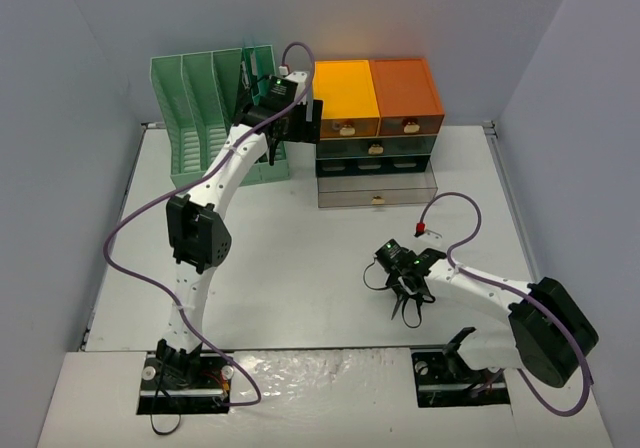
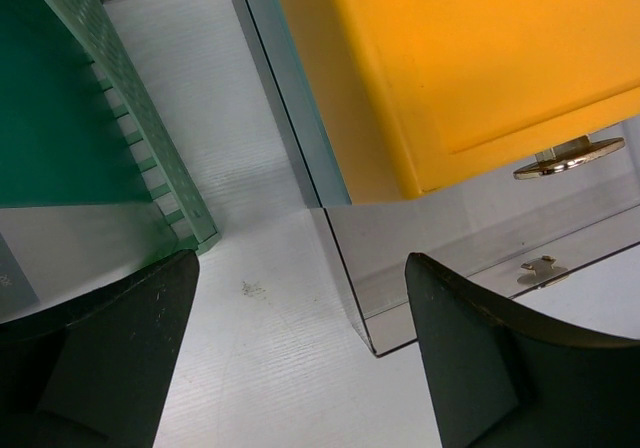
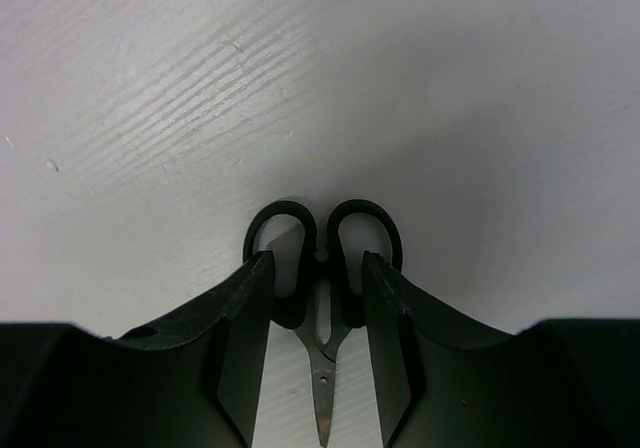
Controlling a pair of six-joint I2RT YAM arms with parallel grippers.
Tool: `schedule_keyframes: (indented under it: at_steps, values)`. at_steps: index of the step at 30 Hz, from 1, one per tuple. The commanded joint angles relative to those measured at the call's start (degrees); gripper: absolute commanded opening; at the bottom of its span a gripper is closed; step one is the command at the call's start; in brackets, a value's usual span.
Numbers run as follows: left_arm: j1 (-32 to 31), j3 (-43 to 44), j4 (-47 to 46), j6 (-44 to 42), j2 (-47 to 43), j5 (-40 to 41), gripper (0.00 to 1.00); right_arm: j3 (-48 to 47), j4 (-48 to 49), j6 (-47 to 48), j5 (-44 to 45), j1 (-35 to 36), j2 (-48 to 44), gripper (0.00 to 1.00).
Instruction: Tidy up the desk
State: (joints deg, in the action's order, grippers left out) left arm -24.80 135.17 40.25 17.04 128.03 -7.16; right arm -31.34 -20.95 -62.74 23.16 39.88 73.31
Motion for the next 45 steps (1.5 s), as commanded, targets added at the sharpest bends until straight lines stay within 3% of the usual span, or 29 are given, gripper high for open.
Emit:
schedule_keyframes:
  at_steps: [1,8,16,21,28,33,45]
  values:
    - [-0.31,1.06,-1.58,-0.72,-5.92,0.92,0.82,-3.05,-0.96,-0.77,2.71,0.64,2.26,0.31]
    - [-0.17,0.70,-1.75,-0.78,-6.38,0.92,0.82,-3.90,-1.72,-2.03,2.69,0.64,3.85,0.01]
    - [-0.24,0.12,-1.67,-0.94,-6.87,1.07,0.82,-5.14,-1.89,-3.45,0.64,2.20,-1.43,0.00]
    - [-0.18,-0.07,-1.49,-1.11,-7.23,1.25,0.82,-16.20,-2.29,-0.46,2.92,2.52,-6.95,0.00]
    - [-0.16,-0.53,-1.17,-1.22,-8.06,1.44,0.82,-35.43,-0.16,3.86,8.23,1.66,-2.82,0.00]
    - [-0.63,-0.54,-1.05,-1.06,-8.64,1.62,0.82,-36.68,9.74,1.93,2.19,-5.08,2.01,0.00]
    - [-1.22,-1.53,-0.66,-1.67,-10.36,2.36,0.82,-28.48,43.39,-17.24,-12.74,-18.34,11.87,0.00]
